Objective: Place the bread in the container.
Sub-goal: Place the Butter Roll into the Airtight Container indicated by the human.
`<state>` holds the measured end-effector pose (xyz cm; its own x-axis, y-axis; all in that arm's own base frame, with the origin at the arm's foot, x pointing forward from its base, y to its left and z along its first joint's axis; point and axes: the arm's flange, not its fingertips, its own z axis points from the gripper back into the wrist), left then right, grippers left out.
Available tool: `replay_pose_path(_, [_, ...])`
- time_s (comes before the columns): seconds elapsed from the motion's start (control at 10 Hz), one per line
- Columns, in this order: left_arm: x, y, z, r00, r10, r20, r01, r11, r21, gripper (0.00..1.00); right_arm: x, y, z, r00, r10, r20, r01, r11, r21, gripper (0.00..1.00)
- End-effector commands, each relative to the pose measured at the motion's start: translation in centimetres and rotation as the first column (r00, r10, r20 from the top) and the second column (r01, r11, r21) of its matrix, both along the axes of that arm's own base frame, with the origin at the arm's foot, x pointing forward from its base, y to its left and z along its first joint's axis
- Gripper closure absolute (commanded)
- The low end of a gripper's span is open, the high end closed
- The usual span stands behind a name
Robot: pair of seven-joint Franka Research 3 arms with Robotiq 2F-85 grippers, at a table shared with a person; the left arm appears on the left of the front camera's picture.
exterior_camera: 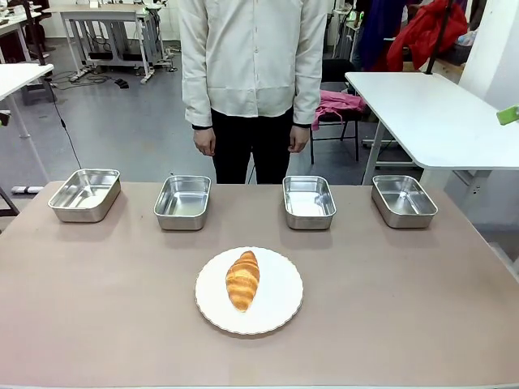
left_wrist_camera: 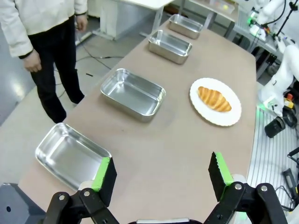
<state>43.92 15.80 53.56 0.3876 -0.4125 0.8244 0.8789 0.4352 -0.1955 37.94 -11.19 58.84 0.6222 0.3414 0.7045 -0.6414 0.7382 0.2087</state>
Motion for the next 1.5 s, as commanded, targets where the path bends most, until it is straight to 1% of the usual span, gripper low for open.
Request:
replay_pose_path(0.0, [0.3,-0.5,1.1,1.0,0.017,-0.01,-0.017,0.999,-0.043,0.0,0.2,-0.6,0.3,0.999,0.029,0.025,-0.029,0.999,0.021,0.0])
replay_pose_path(0.2, [0.4,-0.9,1.2,0.998,0.051,-0.041,-0.054,0.995,-0.083,0.0,0.2,-1.3,0.4,0.999,0.021,0.033,-0.022,0.999,0.035,0.0])
replay_pose_path(0.4, [0.2,-1.0,1.0,0.993,0.096,-0.074,-0.102,0.992,-0.074,0.0,0.1,-1.6,0.5,0.999,0.017,0.041,-0.019,0.999,0.044,0.0])
replay_pose_path(0.5, [-0.1,-1.2,0.9,0.99,0.113,-0.079,-0.118,0.991,-0.065,0.0,0.1,-1.7,0.6,0.999,0.013,0.045,-0.015,0.999,0.046,0.0])
replay_pose_path(0.7, [-0.5,-1.4,0.9,0.989,0.12,-0.082,-0.125,0.991,-0.056,0.0,0.0,-1.8,0.6,0.999,0.006,0.048,-0.008,0.999,0.047,0.0])
replay_pose_path(0.9, [-0.1,-1.3,0.7,0.987,0.121,-0.107,-0.127,0.991,-0.047,0.0,-0.1,-1.7,0.6,0.999,-0.007,0.037,0.005,0.999,0.05,0.0])
replay_pose_path(1.0, [0.1,-0.8,0.9,0.991,0.104,-0.08,-0.109,0.992,-0.057,0.0,-0.2,-1.6,0.5,0.999,-0.017,0.028,0.016,0.999,0.039,0.0])
replay_pose_path(1.4, [0.1,-0.8,0.9,0.991,0.104,-0.08,-0.109,0.992,-0.057,0.0,-0.2,-1.6,0.5,0.999,-0.017,0.028,0.016,0.999,0.039,0.0])
